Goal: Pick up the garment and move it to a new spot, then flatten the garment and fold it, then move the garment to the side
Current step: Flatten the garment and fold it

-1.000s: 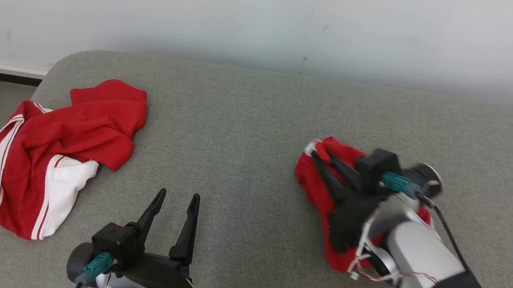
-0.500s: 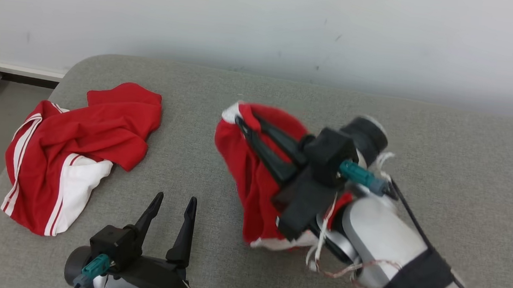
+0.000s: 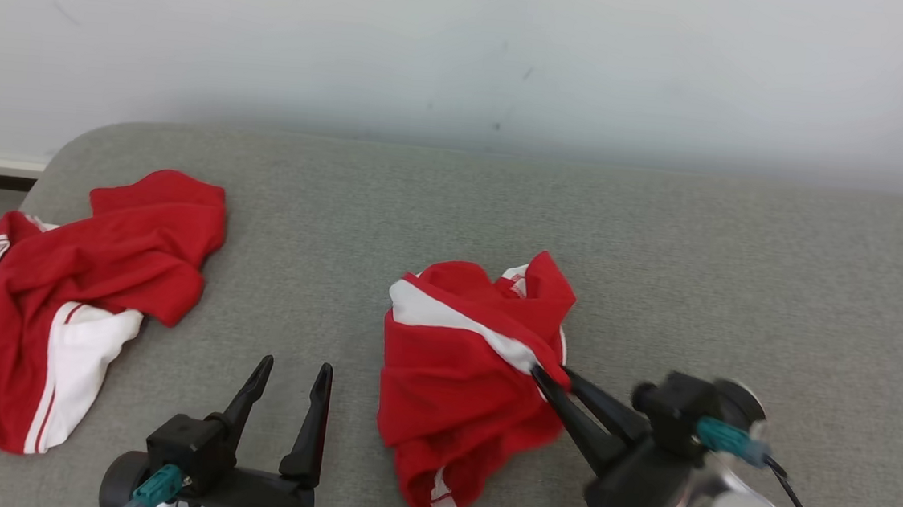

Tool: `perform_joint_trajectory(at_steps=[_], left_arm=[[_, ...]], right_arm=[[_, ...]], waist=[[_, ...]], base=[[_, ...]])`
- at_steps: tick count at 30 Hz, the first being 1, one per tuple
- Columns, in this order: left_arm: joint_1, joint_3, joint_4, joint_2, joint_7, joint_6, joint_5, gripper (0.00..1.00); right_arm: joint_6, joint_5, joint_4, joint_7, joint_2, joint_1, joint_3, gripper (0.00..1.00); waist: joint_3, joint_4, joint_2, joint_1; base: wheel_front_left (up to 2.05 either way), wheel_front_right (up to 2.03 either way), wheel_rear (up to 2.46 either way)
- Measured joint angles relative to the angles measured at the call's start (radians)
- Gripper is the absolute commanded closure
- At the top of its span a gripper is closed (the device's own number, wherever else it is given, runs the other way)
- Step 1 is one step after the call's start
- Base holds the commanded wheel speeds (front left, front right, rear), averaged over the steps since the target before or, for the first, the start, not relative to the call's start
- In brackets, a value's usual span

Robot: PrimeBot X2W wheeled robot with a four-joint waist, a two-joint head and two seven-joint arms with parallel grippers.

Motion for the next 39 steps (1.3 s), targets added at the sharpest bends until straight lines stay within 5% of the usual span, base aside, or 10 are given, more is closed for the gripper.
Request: perform_joint_trajectory(at_steps=[9,26,39], left_arm=[[0.000,-0.009,-0.016,-0.004,0.000,0.000,0.004,0.00],[-0.028,-0.030,-0.005,-0.013,0.000,-0.019,0.013,0.00],[-0.243,-0.105,0.184,-0.027,0.091,-0.203,-0.018,0.00]], right_arm=[[0.000,0.081,0.016,0.053,-0.153,0.185,0.003,1.00],[-0.019,0.162,0.138,0.166,-0.239,0.245,-0.061,1.00],[-0.026,0.154,0.110,0.196,-0.208,0.159,-0.040,1.00]], waist=[[0.005,-0.050,0.0000,0.0000],[0.038,-0.075,0.0000,0.0001],[0.050,-0.090,-0.0001,0.0002]], base=[[0.00,0.00,0.00],[0.00,0.00,0.00],[0.00,0.00,0.00]])
